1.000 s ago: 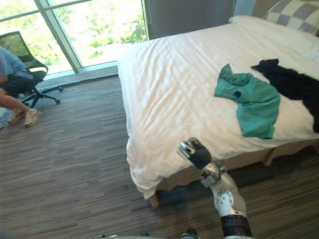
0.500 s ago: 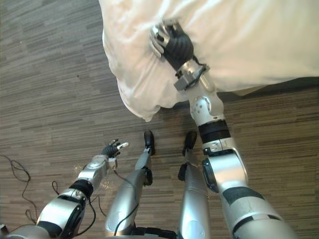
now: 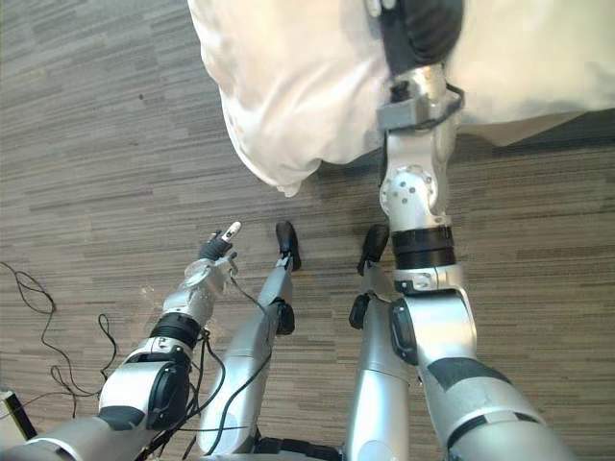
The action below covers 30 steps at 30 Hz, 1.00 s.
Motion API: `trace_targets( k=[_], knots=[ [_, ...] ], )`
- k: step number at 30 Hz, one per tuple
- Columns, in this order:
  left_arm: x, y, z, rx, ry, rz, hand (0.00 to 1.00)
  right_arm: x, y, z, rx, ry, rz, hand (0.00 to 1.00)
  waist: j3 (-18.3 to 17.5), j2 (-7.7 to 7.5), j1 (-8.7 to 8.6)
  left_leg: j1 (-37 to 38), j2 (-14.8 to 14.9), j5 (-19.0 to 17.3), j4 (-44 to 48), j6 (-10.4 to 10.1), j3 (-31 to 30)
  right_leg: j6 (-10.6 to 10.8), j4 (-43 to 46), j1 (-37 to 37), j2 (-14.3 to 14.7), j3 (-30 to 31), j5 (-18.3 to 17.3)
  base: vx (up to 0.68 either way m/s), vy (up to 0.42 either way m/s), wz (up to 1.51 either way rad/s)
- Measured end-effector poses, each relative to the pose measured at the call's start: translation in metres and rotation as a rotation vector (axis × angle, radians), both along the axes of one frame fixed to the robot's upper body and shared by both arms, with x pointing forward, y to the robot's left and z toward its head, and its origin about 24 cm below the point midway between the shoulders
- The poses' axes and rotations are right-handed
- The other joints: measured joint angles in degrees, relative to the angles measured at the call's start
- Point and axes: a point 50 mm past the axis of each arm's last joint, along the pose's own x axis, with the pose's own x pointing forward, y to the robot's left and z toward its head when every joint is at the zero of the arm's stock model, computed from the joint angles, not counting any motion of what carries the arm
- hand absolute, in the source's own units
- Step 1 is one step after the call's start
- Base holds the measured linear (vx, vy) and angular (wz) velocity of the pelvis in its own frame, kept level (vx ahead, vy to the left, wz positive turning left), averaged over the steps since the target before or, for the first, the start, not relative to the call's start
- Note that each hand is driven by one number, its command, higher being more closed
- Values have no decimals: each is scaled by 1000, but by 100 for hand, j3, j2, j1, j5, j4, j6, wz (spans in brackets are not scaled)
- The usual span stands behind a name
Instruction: Tidy the bed and pick cloth on bed and put in laundry
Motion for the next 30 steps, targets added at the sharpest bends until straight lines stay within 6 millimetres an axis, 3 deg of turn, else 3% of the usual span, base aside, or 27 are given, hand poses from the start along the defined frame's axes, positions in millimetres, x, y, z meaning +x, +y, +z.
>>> trace_targets(
  k=[4, 5, 7, 8, 13, 17, 18, 21, 22, 23, 25, 28, 29, 30],
  knots=[
    [-1, 10, -2, 8, 29, 16, 0, -4, -47, -29, 154, 42, -61, 100, -25, -270, -193, 33, 64, -171, 354, 184, 151, -3, -212, 269, 34, 35, 150, 42, 19, -15],
    [-1, 11, -1, 9, 32, 12, 0, -6, -71, -46, 194, 83, -112, 100, -20, -309, -264, 62, 88, -288, 527, 222, 166, -17, -294, 412, 45, 44, 183, 46, 25, -15],
    [-2, 14, 0, 14, 27, 12, 0, -8, -94, -70, 230, 159, -168, 100, 2, -398, -260, 180, 118, -427, 678, 237, 283, -24, -306, 536, 63, 156, 190, 51, 20, -33],
    [-4, 18, -3, 17, 28, 8, 0, -12, -114, -100, 267, 254, -211, 100, -2, -407, -266, 345, 155, -609, 835, 234, 390, -20, -313, 707, 77, 248, 190, 49, 7, -43],
    [-14, 32, -15, 46, 37, -15, 0, -29, -133, -162, 260, 437, -250, 100, -6, -413, -391, 951, 278, -973, 1079, 195, 561, 3, -406, 1373, 161, 370, 85, 72, -22, -30],
    [-23, 28, -29, 66, 56, -69, 0, -42, -134, -201, 190, 575, -276, 100, -38, -463, -377, 1522, 295, -1124, 1050, 145, 622, 35, -364, 1881, 179, 401, -106, 73, -39, -11],
    [-29, 29, -37, 70, 77, -82, 0, -46, -131, -221, 176, 649, -282, 0, -62, -490, -379, 1721, 296, -1186, 1050, 122, 629, 33, -294, 2044, 175, 402, -196, 92, -23, -6],
    [-53, 31, -65, 99, 165, -107, 0, -64, -114, -277, 165, 859, -292, 0, -311, -559, -375, 2241, 293, -1273, 933, 63, 644, 51, -237, 2492, 175, 380, -400, 138, -20, -1],
    [-68, 33, -81, 100, 223, -105, 0, -77, -107, -306, 148, 980, -299, 0, -522, -573, -376, 2469, 277, -1284, 828, 31, 638, 63, -257, 2702, 174, 352, -475, 182, -13, 4],
    [-76, 34, -88, 104, 249, -106, 0, -84, -103, -320, 133, 1044, -303, 0, -640, -567, -385, 2565, 271, -1284, 790, 25, 629, 60, -286, 2805, 173, 326, -498, 179, 2, 8],
    [-111, 37, -115, 133, 354, -121, 0, -117, -94, -370, 72, 1295, -307, 0, -1066, -516, -438, 3058, 206, -1278, 506, -17, 601, 116, -527, 3309, 176, 248, -558, 190, 26, 9],
    [-149, 36, -140, 152, 477, -145, 0, -150, -80, -408, -63, 1512, -286, 0, -1348, -431, -586, 3565, 122, -1259, 187, -54, 523, 189, -866, 3888, 173, 147, -543, 152, 55, 12],
    [-154, 35, -143, 159, 495, -154, 0, -155, -77, -412, -87, 1537, -278, 0, -1376, -426, -598, 3648, 111, -1257, 142, -57, 507, 198, -912, 3975, 172, 132, -538, 110, 53, 10],
    [-174, 35, -153, 157, 547, -159, 0, -175, -66, -427, -160, 1633, -253, 0, -1528, -410, -659, 3874, 73, -1252, 3, -65, 468, 241, -1095, 4250, 171, 52, -514, 79, 36, 12]
  ],
)
